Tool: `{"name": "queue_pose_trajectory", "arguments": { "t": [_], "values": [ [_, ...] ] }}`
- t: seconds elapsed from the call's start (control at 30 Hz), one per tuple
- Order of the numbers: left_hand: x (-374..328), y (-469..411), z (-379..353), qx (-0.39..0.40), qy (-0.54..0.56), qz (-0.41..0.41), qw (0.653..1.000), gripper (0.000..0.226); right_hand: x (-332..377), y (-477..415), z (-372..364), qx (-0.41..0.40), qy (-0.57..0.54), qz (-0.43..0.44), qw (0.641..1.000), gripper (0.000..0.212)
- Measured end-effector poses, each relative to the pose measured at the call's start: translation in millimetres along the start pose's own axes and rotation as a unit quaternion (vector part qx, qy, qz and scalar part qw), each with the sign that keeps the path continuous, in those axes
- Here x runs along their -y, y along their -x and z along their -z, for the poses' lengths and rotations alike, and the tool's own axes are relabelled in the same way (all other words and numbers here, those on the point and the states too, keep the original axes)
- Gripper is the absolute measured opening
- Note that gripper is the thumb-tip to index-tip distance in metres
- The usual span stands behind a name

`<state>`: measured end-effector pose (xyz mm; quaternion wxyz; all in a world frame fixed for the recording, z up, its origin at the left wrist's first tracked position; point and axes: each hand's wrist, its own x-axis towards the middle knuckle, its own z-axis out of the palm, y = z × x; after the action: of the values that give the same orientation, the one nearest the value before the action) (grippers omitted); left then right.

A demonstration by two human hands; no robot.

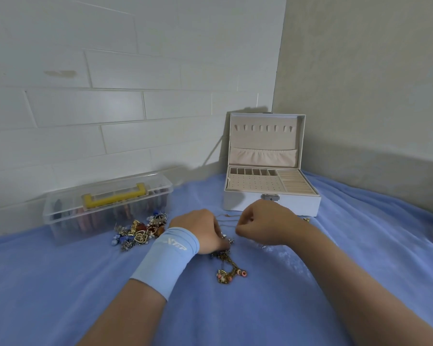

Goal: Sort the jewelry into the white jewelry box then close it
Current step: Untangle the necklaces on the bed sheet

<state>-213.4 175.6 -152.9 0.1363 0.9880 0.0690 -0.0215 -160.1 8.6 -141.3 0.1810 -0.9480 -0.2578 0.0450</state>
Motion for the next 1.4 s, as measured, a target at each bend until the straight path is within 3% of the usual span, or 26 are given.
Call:
{"name": "queue_pose_trajectory", "arguments": {
  "t": [0.17,0.27,0.7,0.9,1.1,1.4],
  "values": [
    [4,0,3,0.029,0.021,0.009,0.999,0.03,7,-1,-13,0.03,-0.052,0.05,0.997,0.008],
    [7,0,3,0.047,0.025,0.005,0.999,0.031,6,-2,-11,0.025,-0.041,0.043,0.998,0.002],
    [12,1,6,0.096,0.047,-0.045,0.993,0.049,-5,0,3,0.076,-0.141,-0.02,0.987,0.012],
    [9,-1,0,0.053,0.152,-0.048,0.986,0.028,-7,0,2,0.094,-0.174,-0.02,0.98,0.014],
    [2,-5,-7,0.015,0.089,-0.06,0.994,0.011,-10,-1,1,0.088,-0.176,-0.022,0.98,0.02],
    [1,-1,-4,0.026,0.086,-0.064,0.994,0.012,-17,-4,4,0.064,-0.158,-0.012,0.985,0.013]
  ]
}}
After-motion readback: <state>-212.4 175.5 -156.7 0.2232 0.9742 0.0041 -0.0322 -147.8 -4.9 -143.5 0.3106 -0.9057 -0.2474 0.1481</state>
